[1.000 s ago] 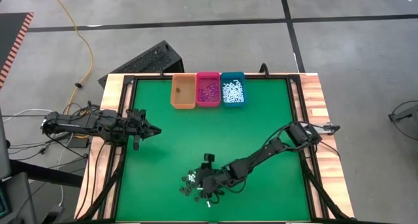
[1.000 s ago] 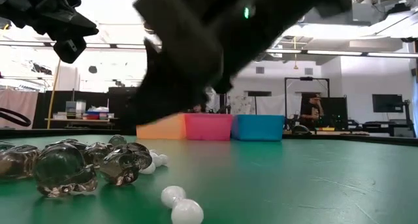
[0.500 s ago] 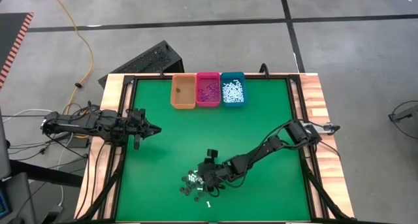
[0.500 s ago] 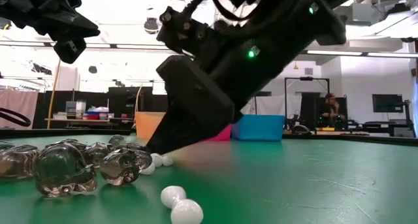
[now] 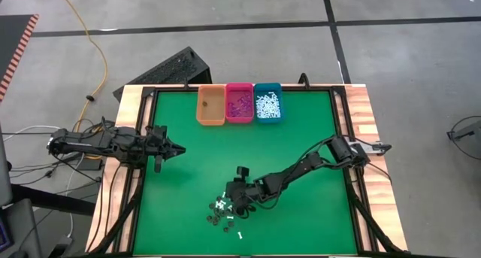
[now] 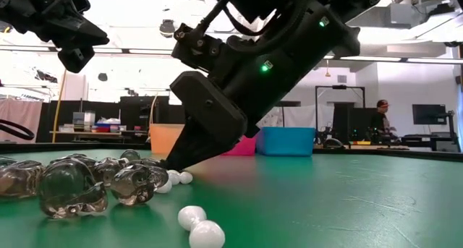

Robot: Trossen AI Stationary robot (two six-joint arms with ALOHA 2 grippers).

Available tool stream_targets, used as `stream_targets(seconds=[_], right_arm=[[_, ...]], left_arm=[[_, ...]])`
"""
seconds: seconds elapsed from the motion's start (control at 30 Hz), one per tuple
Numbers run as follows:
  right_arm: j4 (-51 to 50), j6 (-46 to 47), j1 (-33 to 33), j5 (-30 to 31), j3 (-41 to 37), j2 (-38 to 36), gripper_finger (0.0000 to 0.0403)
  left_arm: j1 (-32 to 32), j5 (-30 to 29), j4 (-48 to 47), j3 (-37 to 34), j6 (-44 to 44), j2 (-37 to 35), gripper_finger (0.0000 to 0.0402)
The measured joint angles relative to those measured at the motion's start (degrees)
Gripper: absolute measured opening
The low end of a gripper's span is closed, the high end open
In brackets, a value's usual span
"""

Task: Sort Halloween decoration
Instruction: Put the white bone toy into the blue bin

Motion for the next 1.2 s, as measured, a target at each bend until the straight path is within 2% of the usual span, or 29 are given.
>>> stream_targets(seconds=[0.23, 0.33, 0.6, 0.77, 1.03, 1.1, 1.2], right_arm=[[-0.4, -1.8, -0.1, -1.5, 0.0, 0.0, 0.0112], [0.6, -5.7, 0.0, -3.6, 0.0, 0.0, 0.0101], [1.1, -7.7, -0.2, -3.0, 0.0, -0.5, 0.0098], [1.0, -12.0, -0.6, -9.1, 0.8, -0.9, 0.0098], [1.5, -23.6, -0.9, -13.1, 3.5, -3.0, 0.0098], [1.2, -23.6, -1.4, -15.9, 3.3, -2.9, 0.0099], [1.5, -18.2, -2.5, -20.9, 3.3, -2.8, 0.0111]], left_arm=[[0.0, -0.4, -0.4, 0.0, 0.0, 0.0, 0.0025], [0.0, -0.4, -0.4, 0.0, -0.1, 0.0, 0.0025], [0.0, -0.4, -0.4, 0.0, -0.9, 0.0, 0.0025], [0.0, -0.4, -0.4, 0.0, -0.9, 0.0, 0.0025], [0.0, -0.9, -0.5, 0.0, -0.7, 0.0, 0.0025], [0.0, -1.3, -0.4, 0.0, -0.6, 0.0, 0.0025], [0.0, -1.3, -0.4, 0.0, -0.6, 0.0, 0.0025]])
